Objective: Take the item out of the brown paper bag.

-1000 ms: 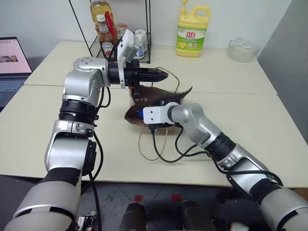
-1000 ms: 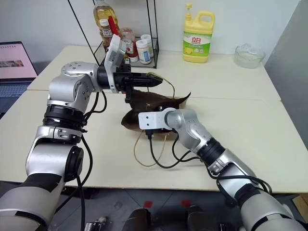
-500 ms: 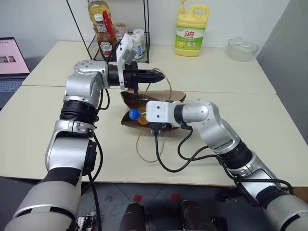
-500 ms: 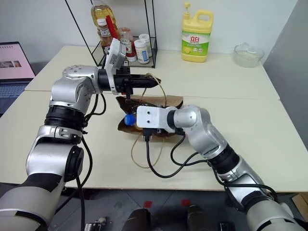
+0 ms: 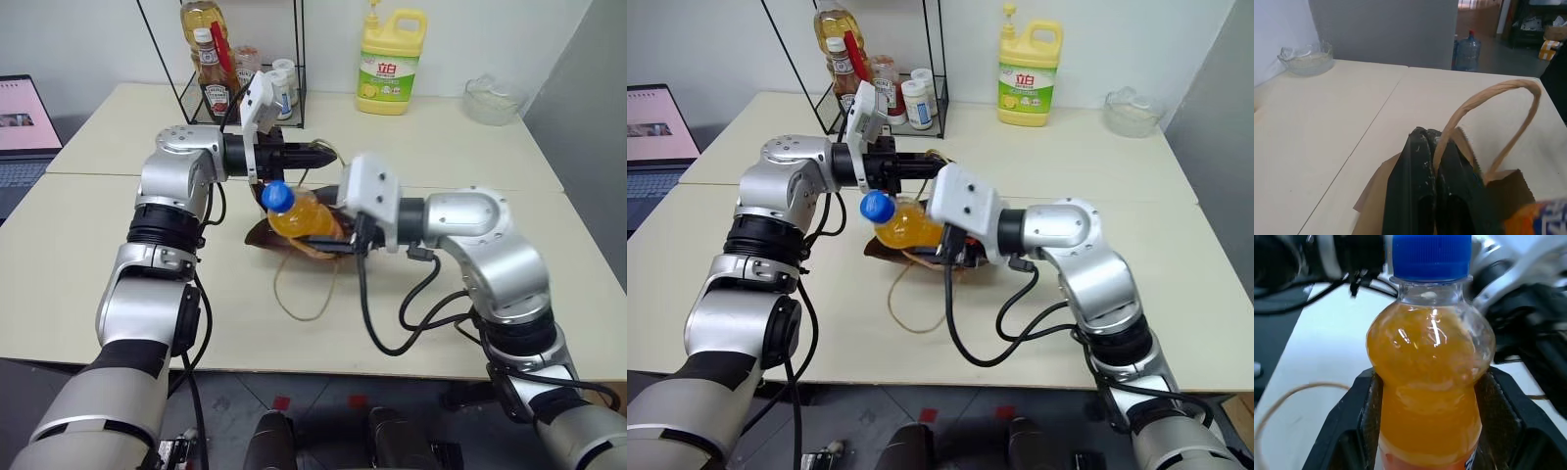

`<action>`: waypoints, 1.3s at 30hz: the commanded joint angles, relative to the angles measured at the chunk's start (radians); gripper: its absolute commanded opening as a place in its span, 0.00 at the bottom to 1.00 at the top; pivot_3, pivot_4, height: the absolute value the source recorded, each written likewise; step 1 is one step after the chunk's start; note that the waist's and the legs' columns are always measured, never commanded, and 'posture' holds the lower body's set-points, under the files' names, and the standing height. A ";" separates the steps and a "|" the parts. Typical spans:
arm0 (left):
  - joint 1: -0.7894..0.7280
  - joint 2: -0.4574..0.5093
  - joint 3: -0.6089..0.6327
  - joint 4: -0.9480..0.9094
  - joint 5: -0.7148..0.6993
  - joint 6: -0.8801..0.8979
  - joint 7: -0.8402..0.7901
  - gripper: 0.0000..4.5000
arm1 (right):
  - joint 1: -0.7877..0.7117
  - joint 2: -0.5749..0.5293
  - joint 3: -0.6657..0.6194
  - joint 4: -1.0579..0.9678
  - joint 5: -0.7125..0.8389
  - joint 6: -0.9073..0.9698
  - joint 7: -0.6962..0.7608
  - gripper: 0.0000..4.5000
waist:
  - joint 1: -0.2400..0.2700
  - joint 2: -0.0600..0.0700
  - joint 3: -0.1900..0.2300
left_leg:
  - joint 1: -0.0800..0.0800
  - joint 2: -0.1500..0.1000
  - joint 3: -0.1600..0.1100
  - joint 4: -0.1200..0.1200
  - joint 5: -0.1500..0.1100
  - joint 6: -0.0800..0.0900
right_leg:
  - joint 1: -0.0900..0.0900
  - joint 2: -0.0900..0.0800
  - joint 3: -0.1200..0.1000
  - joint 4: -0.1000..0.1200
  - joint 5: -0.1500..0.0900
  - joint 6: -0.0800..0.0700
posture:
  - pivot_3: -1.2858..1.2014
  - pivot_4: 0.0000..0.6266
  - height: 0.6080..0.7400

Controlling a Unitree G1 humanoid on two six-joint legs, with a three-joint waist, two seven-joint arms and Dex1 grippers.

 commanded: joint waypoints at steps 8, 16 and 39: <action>-0.036 0.001 0.016 -0.016 0.005 -0.022 -0.009 0.00 | -0.013 -0.322 -0.388 -0.152 0.233 0.235 -0.063 0.53 | 0.009 0.002 0.002 | -0.001 0.000 0.000 0.000 -0.002 0.003 | 0.000 0.000 0.000 -0.001 0.000 0.000 | 0.52 0.24 1.00; -0.043 -0.006 0.011 -0.005 0.012 -0.033 -0.014 0.00 | 0.286 -0.701 -0.150 -0.027 -0.039 -0.167 -0.043 0.53 | 0.005 0.005 0.004 | -0.002 -0.001 0.001 0.000 -0.002 0.003 | -0.001 0.000 0.002 -0.003 0.000 0.000 | 0.52 0.24 1.00; -0.022 0.008 0.016 -0.037 0.014 -0.024 -0.012 0.00 | 0.323 -0.657 0.047 0.145 -0.289 -0.415 0.068 0.99 | 0.002 0.006 0.006 | -0.002 -0.001 0.001 0.003 0.000 0.000 | 0.000 0.000 0.002 -0.002 0.000 0.000 | 0.52 0.24 1.00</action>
